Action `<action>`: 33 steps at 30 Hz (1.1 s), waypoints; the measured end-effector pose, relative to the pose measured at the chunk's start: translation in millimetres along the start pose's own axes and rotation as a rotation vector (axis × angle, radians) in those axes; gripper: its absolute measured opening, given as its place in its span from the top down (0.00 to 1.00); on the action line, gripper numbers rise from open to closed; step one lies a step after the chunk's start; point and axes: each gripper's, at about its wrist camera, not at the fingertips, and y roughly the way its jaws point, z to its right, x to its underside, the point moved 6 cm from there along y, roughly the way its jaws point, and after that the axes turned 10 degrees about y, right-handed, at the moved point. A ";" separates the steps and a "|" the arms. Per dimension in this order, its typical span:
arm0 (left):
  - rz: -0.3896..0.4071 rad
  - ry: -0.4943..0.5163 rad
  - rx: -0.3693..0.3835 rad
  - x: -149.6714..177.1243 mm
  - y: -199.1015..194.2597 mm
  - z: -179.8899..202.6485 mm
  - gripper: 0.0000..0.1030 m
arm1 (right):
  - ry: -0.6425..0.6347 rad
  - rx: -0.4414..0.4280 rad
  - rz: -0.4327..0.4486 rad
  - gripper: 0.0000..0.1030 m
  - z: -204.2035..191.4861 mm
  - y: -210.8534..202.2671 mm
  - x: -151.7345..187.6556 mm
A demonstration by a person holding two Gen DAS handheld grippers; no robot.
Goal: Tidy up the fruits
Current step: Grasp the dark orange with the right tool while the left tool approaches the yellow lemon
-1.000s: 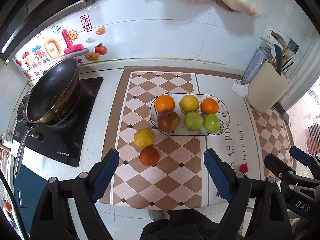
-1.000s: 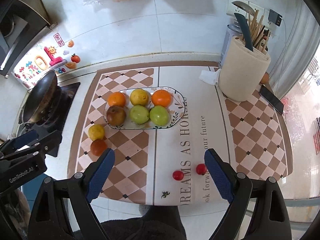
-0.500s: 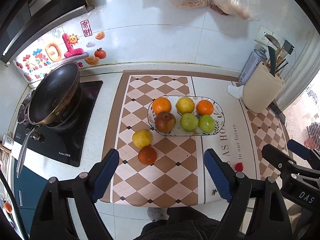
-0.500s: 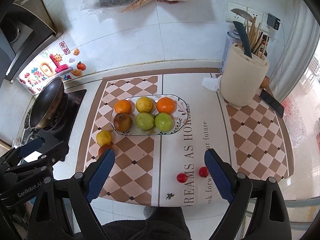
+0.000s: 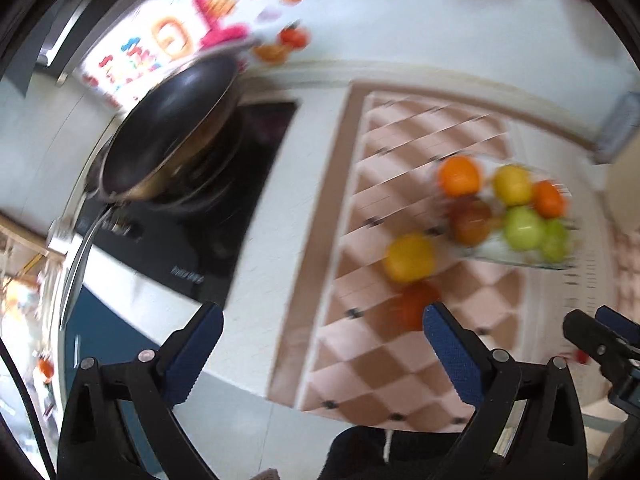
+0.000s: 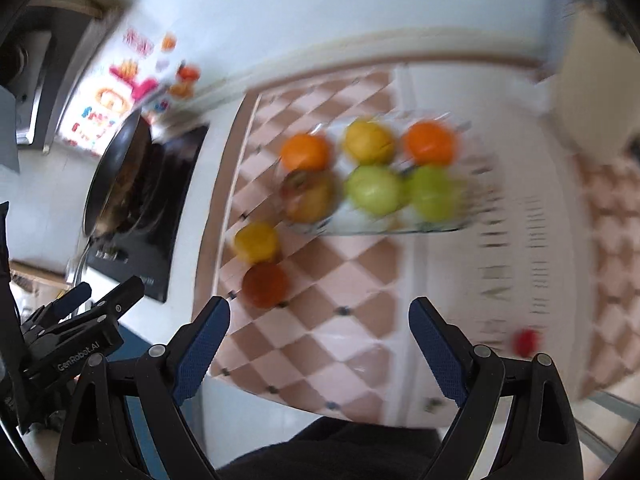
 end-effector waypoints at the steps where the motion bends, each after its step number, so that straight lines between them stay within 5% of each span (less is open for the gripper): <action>1: -0.020 -0.007 -0.014 2.6 7.9 -5.8 0.01 | -0.010 -0.012 -0.038 0.09 -8.0 23.2 -0.4; 8: -0.146 -0.057 -0.074 16.7 57.4 -34.4 0.01 | -0.016 -0.050 -0.239 0.10 -43.1 136.0 7.6; 10: -0.169 -0.063 -0.066 15.4 66.0 -35.3 0.01 | -0.026 -0.052 -0.271 0.17 -50.3 154.9 11.6; 13: -0.193 -0.073 -0.028 10.0 77.5 -32.1 0.01 | -0.061 -0.026 -0.295 0.41 -53.9 169.4 18.4; 23: -0.262 -0.046 0.268 -35.0 119.5 34.9 0.01 | -0.014 0.061 -0.243 0.43 12.8 128.9 11.1; 31: -0.286 0.062 0.333 -51.2 148.2 86.1 0.02 | 0.079 0.116 -0.189 0.43 65.2 105.5 2.5; 33: -0.274 0.077 0.344 -53.3 150.4 92.7 0.18 | 0.093 0.124 -0.172 0.43 77.4 101.4 -2.4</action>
